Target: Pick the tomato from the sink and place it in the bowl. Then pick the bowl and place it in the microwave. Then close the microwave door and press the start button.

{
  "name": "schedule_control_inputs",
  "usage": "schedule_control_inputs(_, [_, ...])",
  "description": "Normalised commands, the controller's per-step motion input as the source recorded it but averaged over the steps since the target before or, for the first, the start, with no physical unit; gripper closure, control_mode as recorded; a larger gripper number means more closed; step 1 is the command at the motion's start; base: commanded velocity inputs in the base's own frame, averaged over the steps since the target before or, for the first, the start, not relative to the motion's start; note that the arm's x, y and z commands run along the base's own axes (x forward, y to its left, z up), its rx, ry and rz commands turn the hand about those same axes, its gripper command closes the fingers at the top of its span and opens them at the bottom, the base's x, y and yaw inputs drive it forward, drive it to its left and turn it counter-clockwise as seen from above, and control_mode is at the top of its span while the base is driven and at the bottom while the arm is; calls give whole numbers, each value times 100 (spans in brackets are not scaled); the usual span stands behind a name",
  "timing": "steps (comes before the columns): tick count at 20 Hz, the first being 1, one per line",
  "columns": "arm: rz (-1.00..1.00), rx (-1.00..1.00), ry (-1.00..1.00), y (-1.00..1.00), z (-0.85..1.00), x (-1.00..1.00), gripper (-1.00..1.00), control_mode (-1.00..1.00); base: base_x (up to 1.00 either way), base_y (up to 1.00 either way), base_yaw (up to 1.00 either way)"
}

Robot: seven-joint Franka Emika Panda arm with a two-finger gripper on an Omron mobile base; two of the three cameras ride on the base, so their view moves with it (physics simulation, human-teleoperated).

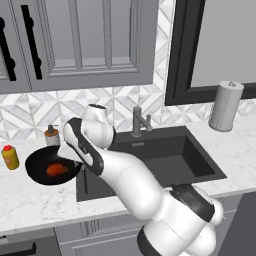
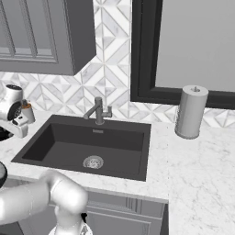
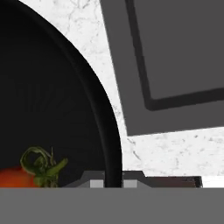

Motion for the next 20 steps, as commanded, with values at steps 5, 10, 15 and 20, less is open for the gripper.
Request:
schedule_control_inputs(5, [-30, -13, -1, -80, 54, -28, 100, -100, 0, 0, 0])
schedule_control_inputs(10, [-33, -14, 0, -84, 60, -14, 100, -100, 0, 0, 0])
schedule_control_inputs(15, [-47, -1, -10, -86, 50, -3, 100, -100, 0, 0, 0])
schedule_control_inputs(20, [-46, 0, -16, -77, 52, -8, 100, -100, 0, 0, 0])
